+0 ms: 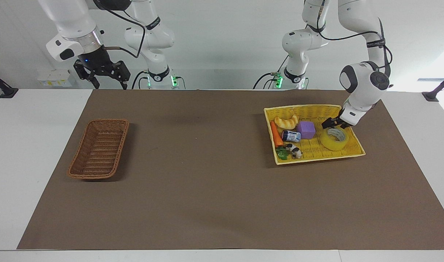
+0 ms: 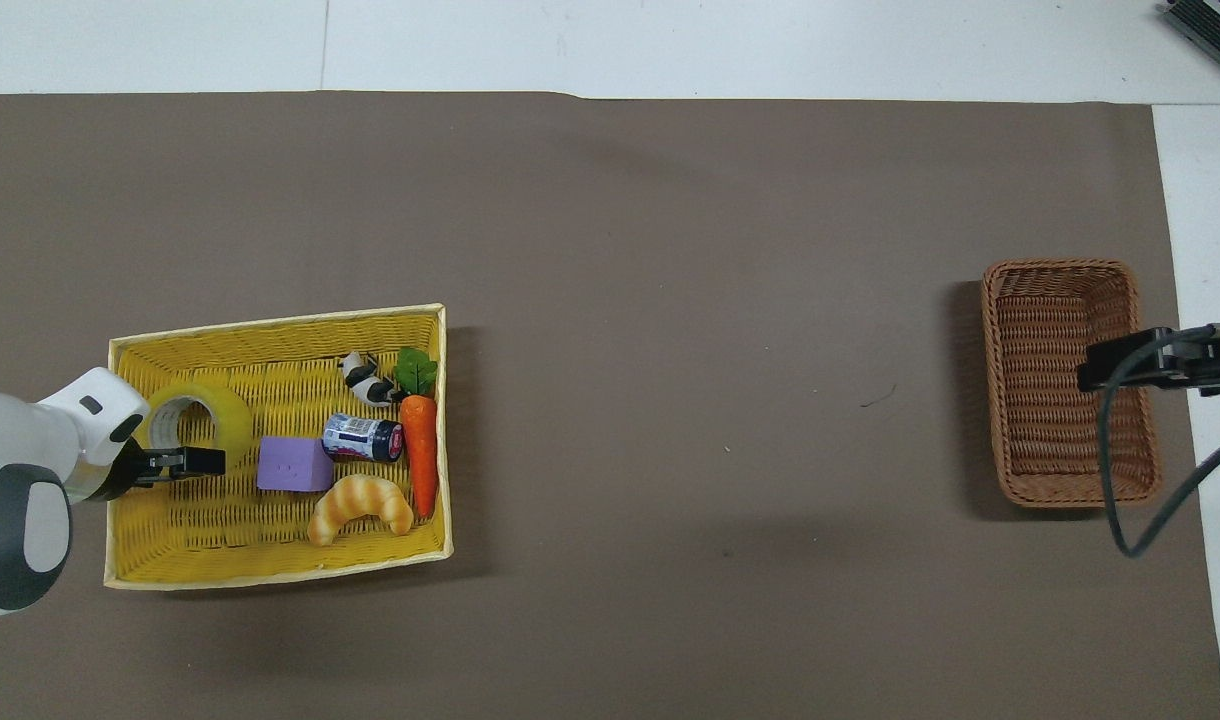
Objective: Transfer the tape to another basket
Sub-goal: 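Reach the left gripper into the yellow basket and grasp the tape roll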
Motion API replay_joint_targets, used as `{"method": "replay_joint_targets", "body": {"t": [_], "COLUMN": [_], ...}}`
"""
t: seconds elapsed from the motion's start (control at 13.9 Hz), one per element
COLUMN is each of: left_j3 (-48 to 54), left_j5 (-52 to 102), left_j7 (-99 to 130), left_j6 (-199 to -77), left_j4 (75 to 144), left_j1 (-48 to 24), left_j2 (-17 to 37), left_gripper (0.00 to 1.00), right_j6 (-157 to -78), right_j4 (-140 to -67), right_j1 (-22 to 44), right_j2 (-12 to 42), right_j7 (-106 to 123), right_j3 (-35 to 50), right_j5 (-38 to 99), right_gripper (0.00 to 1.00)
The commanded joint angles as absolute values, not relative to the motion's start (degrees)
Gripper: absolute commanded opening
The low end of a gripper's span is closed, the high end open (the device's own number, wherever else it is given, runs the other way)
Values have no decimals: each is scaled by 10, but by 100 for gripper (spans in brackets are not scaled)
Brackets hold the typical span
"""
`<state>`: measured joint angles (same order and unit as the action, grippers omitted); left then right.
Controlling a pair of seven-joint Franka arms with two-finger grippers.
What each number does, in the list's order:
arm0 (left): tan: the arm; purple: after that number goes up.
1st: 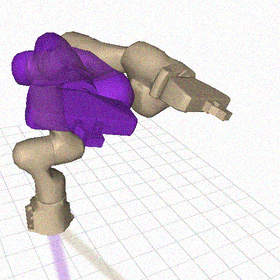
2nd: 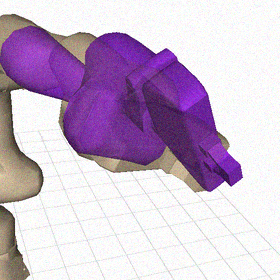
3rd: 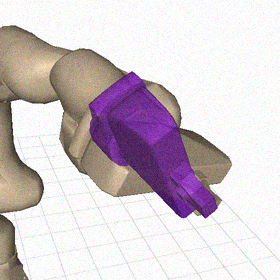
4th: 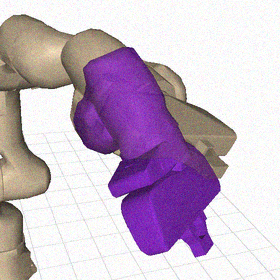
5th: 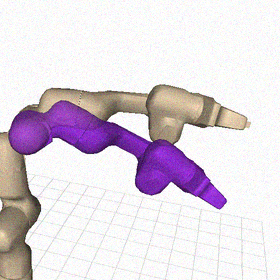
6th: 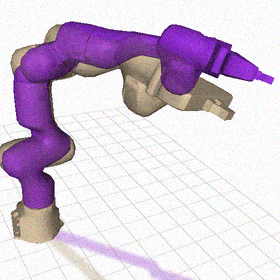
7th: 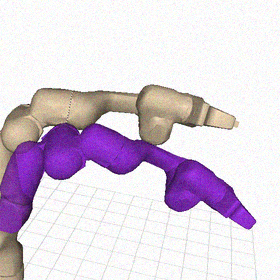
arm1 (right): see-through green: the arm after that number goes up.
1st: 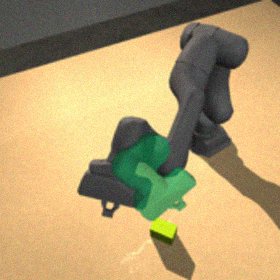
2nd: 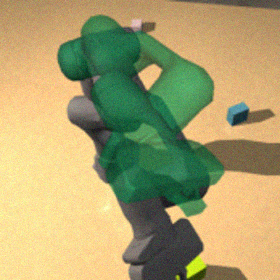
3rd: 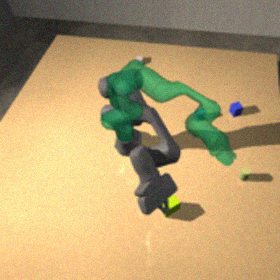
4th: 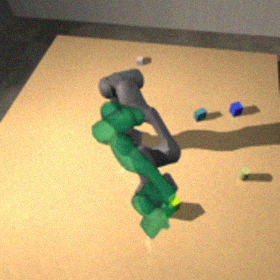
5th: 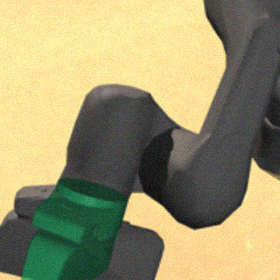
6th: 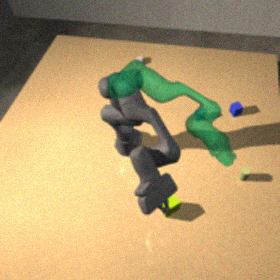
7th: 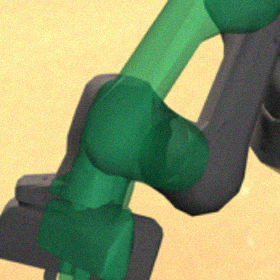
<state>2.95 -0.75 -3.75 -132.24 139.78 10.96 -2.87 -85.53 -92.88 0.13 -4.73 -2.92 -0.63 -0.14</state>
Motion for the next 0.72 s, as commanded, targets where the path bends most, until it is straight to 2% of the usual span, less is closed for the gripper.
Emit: {"method": "replay_joint_targets", "body": {"t": [0.0,0.22,0.5,0.65], "left_j3": [31,31,32,31], "left_j5": [-10,-10,-1,68], "left_j7": [-42,-31,40,44], "left_j6": [-1338,-1265,-1266,-1276], "left_j4": [1410,1362,1359,1358], "left_j1": [121,122,124,130], "left_j2": [-18,-24,-25,-25], "left_gripper": [68,70,71,71], "right_j6": [-855,-854,-855,-854], "right_j4": [-940,-940,-941,-941], "right_j1": [-6,-6,-6,-6], "right_j2": [-59,-59,-59,-60], "right_j7": [-16,-16,-16,-16], "right_j3": [-5,-5,-5,-5], "right_j5": [11,11,11,11], "right_gripper": [100,100,100,100]}}
